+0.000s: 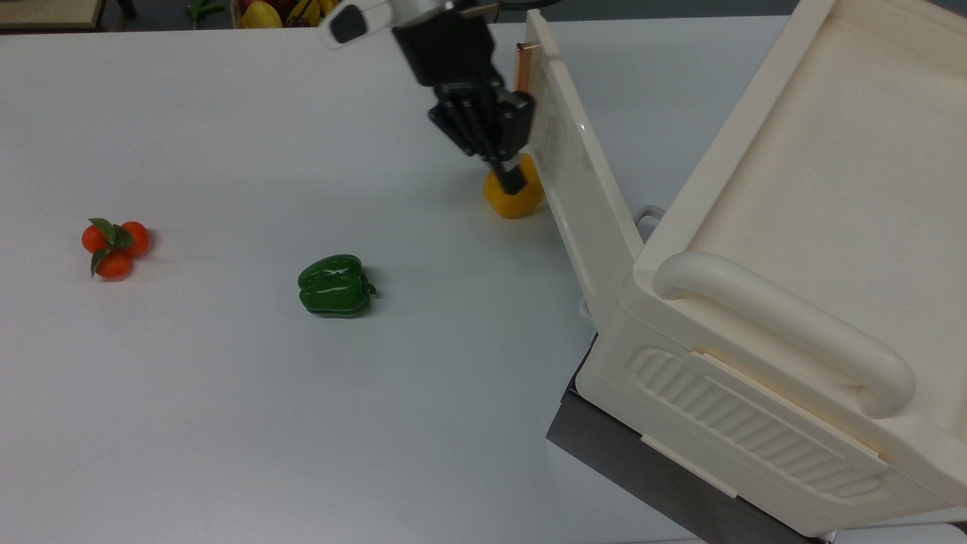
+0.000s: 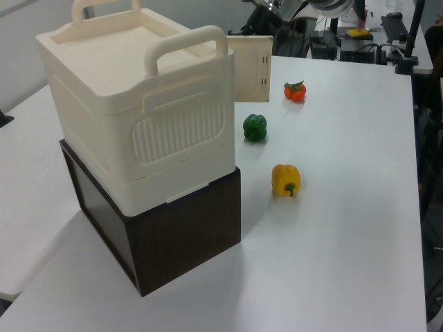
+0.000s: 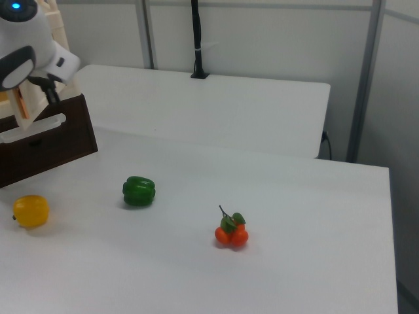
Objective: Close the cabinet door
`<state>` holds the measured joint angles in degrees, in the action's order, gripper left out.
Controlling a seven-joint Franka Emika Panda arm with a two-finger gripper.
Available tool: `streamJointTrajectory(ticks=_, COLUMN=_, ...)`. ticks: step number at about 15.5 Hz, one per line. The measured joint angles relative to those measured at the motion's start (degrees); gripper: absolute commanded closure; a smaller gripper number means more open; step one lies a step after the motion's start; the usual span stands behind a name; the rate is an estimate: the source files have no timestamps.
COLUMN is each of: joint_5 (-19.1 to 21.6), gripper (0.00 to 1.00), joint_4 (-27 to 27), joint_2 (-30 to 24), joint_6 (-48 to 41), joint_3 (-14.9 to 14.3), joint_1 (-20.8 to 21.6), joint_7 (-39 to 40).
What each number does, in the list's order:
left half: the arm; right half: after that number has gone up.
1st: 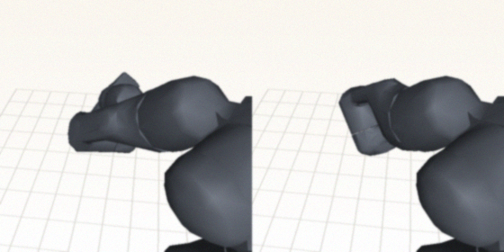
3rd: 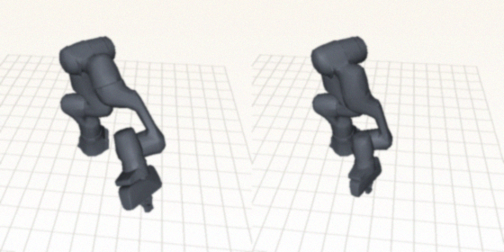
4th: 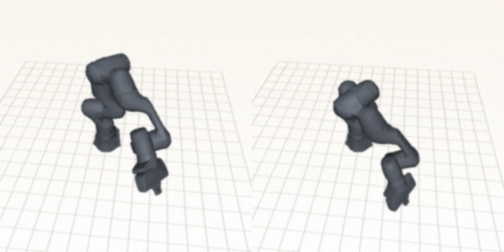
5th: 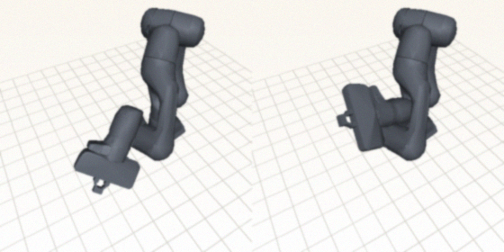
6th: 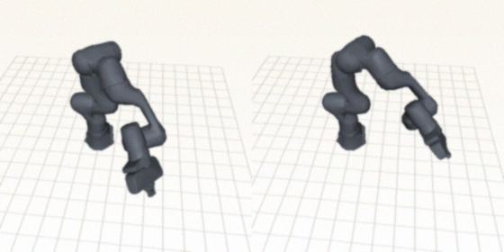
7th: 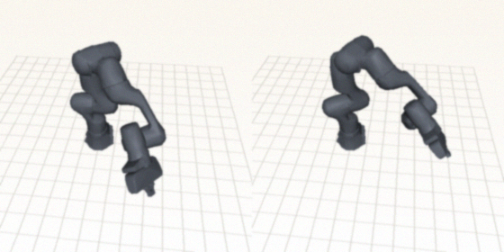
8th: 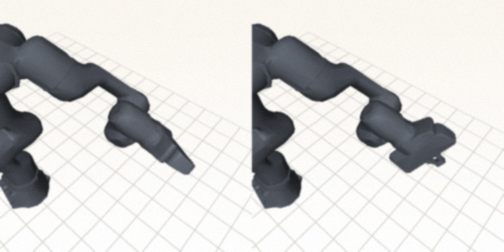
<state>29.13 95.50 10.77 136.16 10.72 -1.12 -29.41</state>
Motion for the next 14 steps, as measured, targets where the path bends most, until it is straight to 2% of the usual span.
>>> streamJointTrajectory(ticks=3, joint_5=0.0, gripper=1.0, joint_4=0.0, joint_2=0.0, joint_6=-0.1, joint_3=3.3, joint_1=0.2, joint_7=0.0)
streamJointTrajectory(ticks=9, joint_5=0.0, gripper=1.0, joint_4=-0.1, joint_2=-0.1, joint_6=0.0, joint_3=7.4, joint_1=1.7, joint_7=0.0)
streamJointTrajectory(ticks=14, joint_5=-2.4, gripper=1.0, joint_4=0.0, joint_2=0.6, joint_6=7.4, joint_3=10.4, joint_1=3.8, joint_7=0.1)
